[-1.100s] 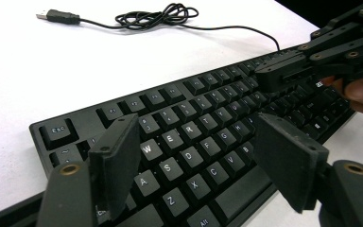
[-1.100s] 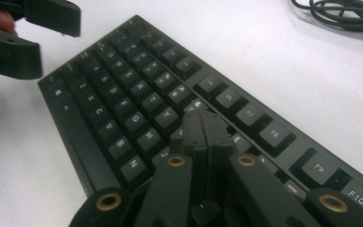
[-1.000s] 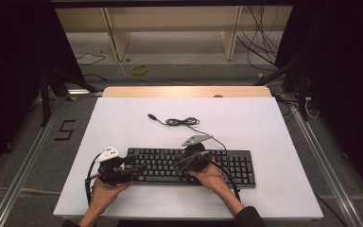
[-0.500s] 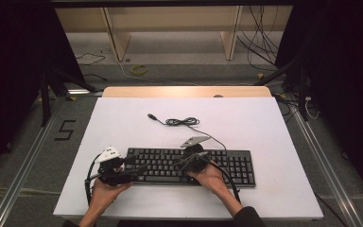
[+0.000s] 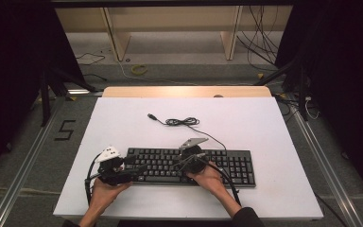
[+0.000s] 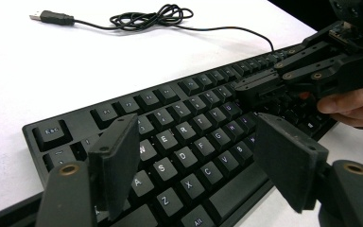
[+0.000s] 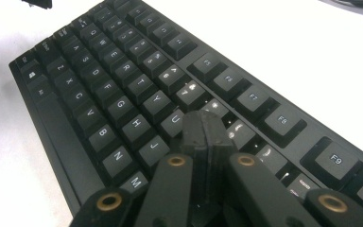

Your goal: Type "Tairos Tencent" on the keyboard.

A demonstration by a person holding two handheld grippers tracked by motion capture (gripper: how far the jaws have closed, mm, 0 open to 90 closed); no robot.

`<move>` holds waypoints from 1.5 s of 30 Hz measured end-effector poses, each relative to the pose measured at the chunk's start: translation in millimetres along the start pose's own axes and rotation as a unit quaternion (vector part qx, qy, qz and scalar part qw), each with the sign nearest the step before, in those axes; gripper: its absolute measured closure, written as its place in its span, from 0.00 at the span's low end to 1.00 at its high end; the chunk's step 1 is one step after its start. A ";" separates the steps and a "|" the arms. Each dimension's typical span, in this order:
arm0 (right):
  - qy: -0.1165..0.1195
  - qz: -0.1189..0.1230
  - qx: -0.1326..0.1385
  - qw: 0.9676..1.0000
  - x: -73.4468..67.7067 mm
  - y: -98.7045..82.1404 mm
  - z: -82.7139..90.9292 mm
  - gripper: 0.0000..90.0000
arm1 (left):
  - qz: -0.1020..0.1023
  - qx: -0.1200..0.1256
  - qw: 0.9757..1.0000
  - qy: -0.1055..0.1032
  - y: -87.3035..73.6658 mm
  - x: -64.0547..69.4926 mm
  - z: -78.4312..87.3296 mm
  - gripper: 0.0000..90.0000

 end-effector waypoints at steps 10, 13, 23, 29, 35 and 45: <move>0.011 -0.022 0.037 0.999 3.8 10.8 17.3 0.96 | 0.005 -0.004 1.000 0.008 0.3 -3.4 -3.1 0.36; 0.013 -0.024 0.041 0.999 4.3 11.2 20.6 0.91 | 0.007 -0.006 1.000 0.008 0.6 -4.3 -4.0 0.38; 0.027 -0.019 0.052 0.998 -0.5 12.0 31.1 0.62 | 0.005 -0.021 1.000 0.006 0.7 -3.9 -11.4 0.50; 0.021 -0.017 0.060 0.998 -0.8 8.7 38.9 0.49 | 0.008 -0.034 0.999 -0.001 3.4 -1.8 -16.7 0.67; 0.019 -0.020 0.063 0.998 -1.0 5.5 45.3 0.43 | -0.011 -0.053 0.999 0.001 5.1 1.9 -27.4 0.81; 0.017 -0.028 0.068 0.997 1.7 -3.0 54.0 0.38 | -0.032 -0.083 0.996 0.007 3.5 3.3 -42.9 0.99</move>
Point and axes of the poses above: each handheld gripper's, and its own axes: z roughly backward along the jaws, y roughly out of its top, x roughly to its right, the point moved 9 cm from there along -z, roughly forward along the jaws, and after that the axes turned 2 degrees about -x, right-handed, at the moved point
